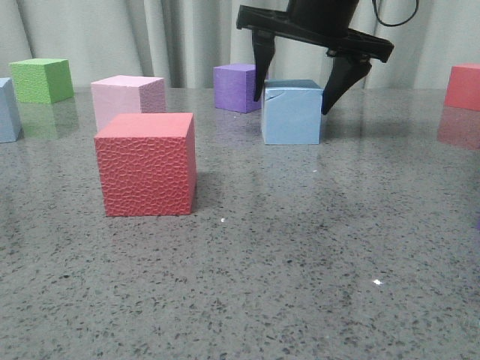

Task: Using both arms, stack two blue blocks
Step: 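Open the right gripper and raise it away from the cube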

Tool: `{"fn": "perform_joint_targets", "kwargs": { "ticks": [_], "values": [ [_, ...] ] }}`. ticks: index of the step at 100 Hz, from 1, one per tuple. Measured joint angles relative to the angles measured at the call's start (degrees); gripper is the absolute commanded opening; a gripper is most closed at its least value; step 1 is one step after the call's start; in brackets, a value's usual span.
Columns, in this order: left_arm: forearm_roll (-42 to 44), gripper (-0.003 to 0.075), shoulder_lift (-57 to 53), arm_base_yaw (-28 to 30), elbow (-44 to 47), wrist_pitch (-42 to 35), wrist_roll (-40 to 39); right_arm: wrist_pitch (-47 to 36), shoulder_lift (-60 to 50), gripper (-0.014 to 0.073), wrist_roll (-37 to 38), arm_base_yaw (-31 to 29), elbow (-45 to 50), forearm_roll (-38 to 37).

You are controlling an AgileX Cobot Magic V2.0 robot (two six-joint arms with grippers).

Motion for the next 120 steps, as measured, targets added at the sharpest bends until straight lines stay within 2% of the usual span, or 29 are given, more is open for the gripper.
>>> {"fn": "perform_joint_targets", "kwargs": {
  "ticks": [39, 62, 100, 120],
  "values": [
    [0.00, 0.0652, 0.00, 0.00, 0.00, 0.00, 0.00, 0.00, -0.14, 0.0646, -1.00, 0.00, 0.00, 0.00],
    [0.00, 0.0652, 0.00, 0.00, 0.00, 0.00, 0.00, -0.21, -5.20, 0.0646, -3.65, 0.00, 0.00, -0.24],
    [0.00, 0.0652, 0.00, 0.00, 0.00, 0.00, 0.00, 2.48, -16.68, 0.0646, -4.99, 0.00, -0.12, -10.45],
    [0.00, 0.0652, 0.00, 0.00, 0.00, 0.00, 0.00, 4.61, -19.29, 0.0646, -8.85, 0.00, -0.12, -12.17]
  ]
}}
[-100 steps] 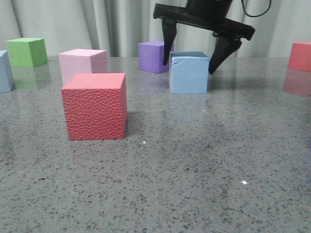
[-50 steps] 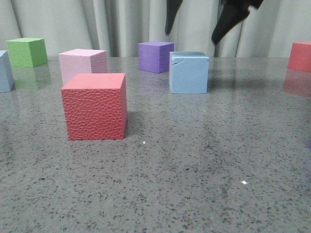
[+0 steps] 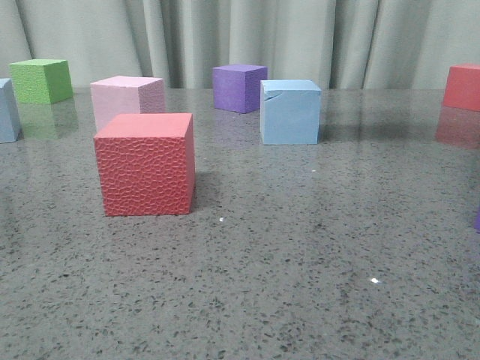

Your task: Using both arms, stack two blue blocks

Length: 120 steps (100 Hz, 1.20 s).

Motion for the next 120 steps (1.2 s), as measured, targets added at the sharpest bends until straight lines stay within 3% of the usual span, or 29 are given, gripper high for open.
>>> {"fn": "perform_joint_targets", "kwargs": {
  "ticks": [23, 74, 120],
  "values": [
    [0.00, 0.0652, 0.00, 0.00, 0.00, 0.00, 0.00, -2.63, -4.70, 0.0646, -1.24, -0.95, 6.94, -3.19],
    [0.00, 0.0652, 0.00, 0.00, 0.00, 0.00, 0.00, -13.52, -27.32, 0.0646, -0.90, -10.65, 38.23, -4.02],
    [0.00, 0.0652, 0.00, 0.00, 0.00, 0.00, 0.00, -17.03, -46.79, 0.0646, 0.84, -13.78, 53.12, -5.03]
  ]
}}
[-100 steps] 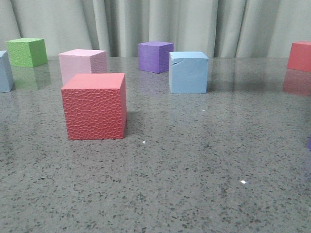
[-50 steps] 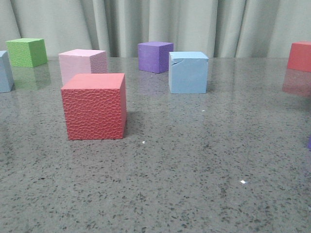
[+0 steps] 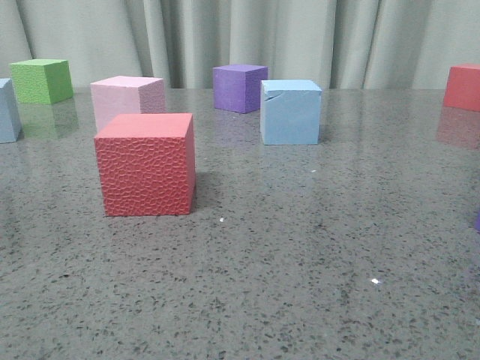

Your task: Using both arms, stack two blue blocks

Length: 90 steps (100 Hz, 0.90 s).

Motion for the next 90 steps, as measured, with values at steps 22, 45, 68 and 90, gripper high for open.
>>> {"fn": "perform_joint_targets", "kwargs": {
  "ticks": [22, 45, 68, 90],
  "values": [
    [0.00, 0.0652, 0.00, 0.00, 0.00, 0.00, 0.00, 0.78, -3.85, 0.0646, 0.00, 0.00, 2.98, -0.24],
    [0.00, 0.0652, 0.00, 0.00, 0.00, 0.00, 0.00, 0.69, -5.27, 0.0646, 0.00, 0.00, 4.08, -0.24],
    [0.00, 0.0652, 0.00, 0.00, 0.00, 0.00, 0.00, 0.69, -5.27, 0.0646, 0.00, 0.00, 4.29, -0.27],
    [0.00, 0.0652, 0.00, 0.00, 0.00, 0.00, 0.00, 0.69, -5.27, 0.0646, 0.00, 0.00, 4.29, -0.36]
  ]
}}
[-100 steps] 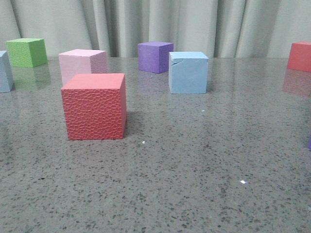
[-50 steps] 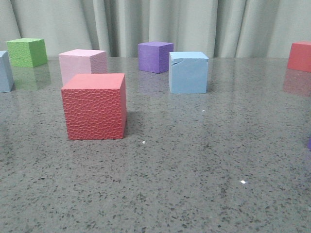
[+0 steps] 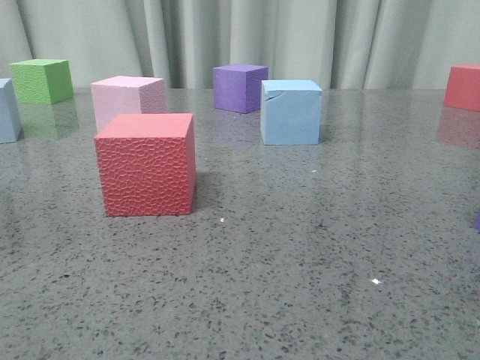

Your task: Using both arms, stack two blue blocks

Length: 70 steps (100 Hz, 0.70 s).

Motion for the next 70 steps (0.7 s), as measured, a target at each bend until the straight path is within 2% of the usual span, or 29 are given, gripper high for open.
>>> {"fn": "perform_joint_targets", "kwargs": {
  "ticks": [70],
  "values": [
    [0.00, 0.0652, 0.51, 0.00, 0.00, -0.23, 0.00, 0.00, 0.00, 0.0646, 0.00, 0.00, 0.00, 0.00]
  ]
}}
